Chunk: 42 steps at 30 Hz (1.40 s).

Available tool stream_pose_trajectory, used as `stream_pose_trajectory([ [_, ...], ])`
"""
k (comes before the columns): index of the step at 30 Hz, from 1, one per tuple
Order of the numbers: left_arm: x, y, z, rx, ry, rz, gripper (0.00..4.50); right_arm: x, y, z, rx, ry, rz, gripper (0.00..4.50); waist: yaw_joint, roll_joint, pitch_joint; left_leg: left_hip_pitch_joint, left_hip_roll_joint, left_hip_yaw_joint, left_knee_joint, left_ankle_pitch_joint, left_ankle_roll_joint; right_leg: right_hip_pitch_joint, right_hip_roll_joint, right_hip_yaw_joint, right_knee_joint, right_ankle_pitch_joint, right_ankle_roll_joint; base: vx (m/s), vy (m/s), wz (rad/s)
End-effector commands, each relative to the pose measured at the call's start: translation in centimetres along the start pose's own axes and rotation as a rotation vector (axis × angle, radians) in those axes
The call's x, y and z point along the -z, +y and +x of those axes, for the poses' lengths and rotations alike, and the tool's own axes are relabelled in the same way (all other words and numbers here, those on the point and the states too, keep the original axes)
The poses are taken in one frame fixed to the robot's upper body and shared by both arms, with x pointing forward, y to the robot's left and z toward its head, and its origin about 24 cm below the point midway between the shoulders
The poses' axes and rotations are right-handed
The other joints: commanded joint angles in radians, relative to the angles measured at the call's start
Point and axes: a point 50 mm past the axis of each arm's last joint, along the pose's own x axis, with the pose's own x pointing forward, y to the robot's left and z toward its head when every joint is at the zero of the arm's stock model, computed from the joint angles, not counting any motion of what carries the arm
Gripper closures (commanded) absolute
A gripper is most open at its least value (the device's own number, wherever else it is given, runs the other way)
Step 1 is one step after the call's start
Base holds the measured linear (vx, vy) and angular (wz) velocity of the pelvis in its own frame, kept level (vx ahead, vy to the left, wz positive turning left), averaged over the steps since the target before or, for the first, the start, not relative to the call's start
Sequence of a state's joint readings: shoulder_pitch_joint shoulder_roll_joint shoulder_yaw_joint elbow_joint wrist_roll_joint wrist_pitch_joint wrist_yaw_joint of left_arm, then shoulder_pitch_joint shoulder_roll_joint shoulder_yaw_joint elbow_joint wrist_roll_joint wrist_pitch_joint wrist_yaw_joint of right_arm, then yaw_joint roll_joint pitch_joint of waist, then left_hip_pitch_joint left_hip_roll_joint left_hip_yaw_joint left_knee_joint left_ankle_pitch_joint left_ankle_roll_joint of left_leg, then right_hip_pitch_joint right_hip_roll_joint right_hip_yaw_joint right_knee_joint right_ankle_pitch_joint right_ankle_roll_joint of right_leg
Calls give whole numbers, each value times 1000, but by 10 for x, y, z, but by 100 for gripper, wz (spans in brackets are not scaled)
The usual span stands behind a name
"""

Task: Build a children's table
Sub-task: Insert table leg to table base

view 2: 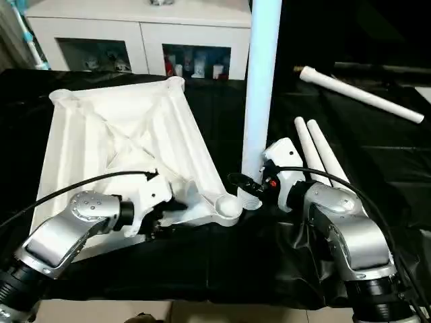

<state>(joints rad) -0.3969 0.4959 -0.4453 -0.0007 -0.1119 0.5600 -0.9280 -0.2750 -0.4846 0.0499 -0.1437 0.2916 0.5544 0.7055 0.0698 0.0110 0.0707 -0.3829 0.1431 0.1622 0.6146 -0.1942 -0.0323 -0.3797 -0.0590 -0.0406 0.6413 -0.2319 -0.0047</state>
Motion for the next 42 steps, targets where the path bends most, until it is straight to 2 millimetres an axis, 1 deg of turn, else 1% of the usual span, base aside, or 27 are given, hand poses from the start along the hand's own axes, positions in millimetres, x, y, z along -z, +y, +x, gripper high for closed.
stream_pose_trajectory([
  [1,-2,1,-1,16,43,2,211,-2,1,-1,-11,-1,-16,266,2,6,-63,17,81,-30,-74,-93,69,44,-91,51,-70,49,-282,0,0,0],
  [2,-2,2,-1,7,49,0,214,-2,1,-1,-11,-1,-16,266,2,7,-61,17,82,-31,-76,-103,66,43,-92,51,-70,38,-285,0,0,0],
  [3,-2,3,-1,-2,54,-1,229,-2,1,-1,-11,-1,-17,266,1,5,-58,17,82,-30,-78,-131,60,43,-92,51,-75,-1,-285,0,0,0],
  [4,-2,4,0,-10,57,-1,229,-2,1,0,-11,-1,-17,266,0,7,-58,18,83,-29,-79,-145,52,44,-93,51,-78,-32,-282,0,0,0],
  [5,-2,5,0,-14,62,-2,246,-2,1,0,-12,-2,-17,266,0,6,-57,18,83,-29,-78,-146,50,44,-94,52,-78,-38,-281,0,0,0],
  [6,-2,6,0,-21,69,-7,255,-2,2,0,-12,-3,-19,266,2,9,-56,19,83,-28,-79,-155,43,42,-93,53,-80,-56,-277,0,0,0],
  [7,-2,7,1,-24,72,-9,263,-3,2,0,-11,-3,-19,266,0,8,-56,19,84,-27,-80,-162,37,42,-93,53,-81,-63,-274,0,0,0],
  [9,-3,7,1,-28,78,-11,291,-3,2,1,-11,-4,-21,266,0,8,-57,18,84,-27,-80,-157,33,42,-93,54,-80,-59,-270,0,0,0],
  [10,-4,7,1,-24,72,-15,299,-3,3,1,-11,-5,-21,266,0,10,-58,18,84,-28,-80,-151,35,42,-92,53,-79,-49,-269,0,0,0],
  [13,-5,7,1,-14,72,-13,310,-3,3,1,-11,-5,-23,266,0,10,-58,17,84,-27,-79,-140,41,43,-94,53,-78,-18,-275,0,0,0],
  [15,-4,7,1,-12,77,-11,335,-3,3,1,-11,-4,-24,266,-1,9,-58,17,84,-27,-80,-148,42,43,-93,53,-79,-25,-275,0,0,0],
  [18,-3,6,1,-2,92,-4,355,-4,3,1,-11,-4,-26,266,-3,10,-56,17,85,-28,-82,-164,36,42,-93,53,-81,-55,-272,0,0,0],
  [20,-2,6,1,4,104,2,380,-4,3,1,-10,-5,-26,266,-3,11,-56,18,85,-28,-82,-168,33,42,-93,54,-82,-59,-270,0,0,0],
  [24,1,6,0,8,142,31,416,-4,3,2,-11,-6,-27,266,-4,11,-56,17,85,-28,-83,-166,34,42,-94,54,-82,-57,-270,0,0,0],
  [25,2,7,0,9,152,40,416,-5,3,2,-11,-7,-27,266,-4,11,-55,18,86,-29,-84,-174,34,40,-93,54,-84,-66,-268,0,0,0],
  [26,3,8,0,-5,157,43,436,-5,3,2,-9,-8,-27,266,-5,11,-56,18,85,-28,-84,-178,31,41,-94,55,-84,-73,-267,0,0,0],
  [27,3,8,0,-5,157,43,443,-5,3,2,-9,-8,-27,266,-5,11,-56,18,86,-28,-84,-179,30,41,-94,55,-84,-74,-268,0,0,0],
  [29,2,10,0,-18,140,38,448,-5,2,2,-9,-10,-27,266,-5,10,-55,18,85,-28,-84,-187,28,40,-95,55,-86,-95,-266,0,0,0],
  [31,1,11,0,-21,123,37,448,-5,3,2,-10,-11,-26,266,-4,10,-55,20,84,-26,-83,-197,26,37,-95,56,-90,-123,-261,0,0,0],
  [32,0,11,0,-20,115,36,448,-5,3,2,-10,-11,-25,266,-2,11,-55,21,85,-27,-83,-197,24,38,-96,56,-90,-129,-259,0,0,0],
  [34,-3,11,0,-16,58,35,448,-5,3,3,-12,-13,-23,266,-3,10,-58,17,87,-28,-86,-189,20,39,-95,55,-86,-123,-254,0,0,0],
  [38,-2,11,0,-25,20,35,448,-5,3,3,-14,-15,-22,266,-4,10,-59,15,84,-26,-82,-167,33,40,-96,55,-85,-88,-257,0,0,0],
  [39,-1,10,-1,-31,13,38,448,-5,3,3,-14,-17,-21,266,-4,9,-59,14,84,-26,-82,-164,39,41,-97,55,-87,-96,-255,0,0,0],
  [42,1,9,-1,-41,-14,25,448,-5,3,3,-11,-20,-19,266,-4,11,-58,14,84,-25,-82,-171,41,39,-96,55,-90,-141,-246,0,0,0],
])
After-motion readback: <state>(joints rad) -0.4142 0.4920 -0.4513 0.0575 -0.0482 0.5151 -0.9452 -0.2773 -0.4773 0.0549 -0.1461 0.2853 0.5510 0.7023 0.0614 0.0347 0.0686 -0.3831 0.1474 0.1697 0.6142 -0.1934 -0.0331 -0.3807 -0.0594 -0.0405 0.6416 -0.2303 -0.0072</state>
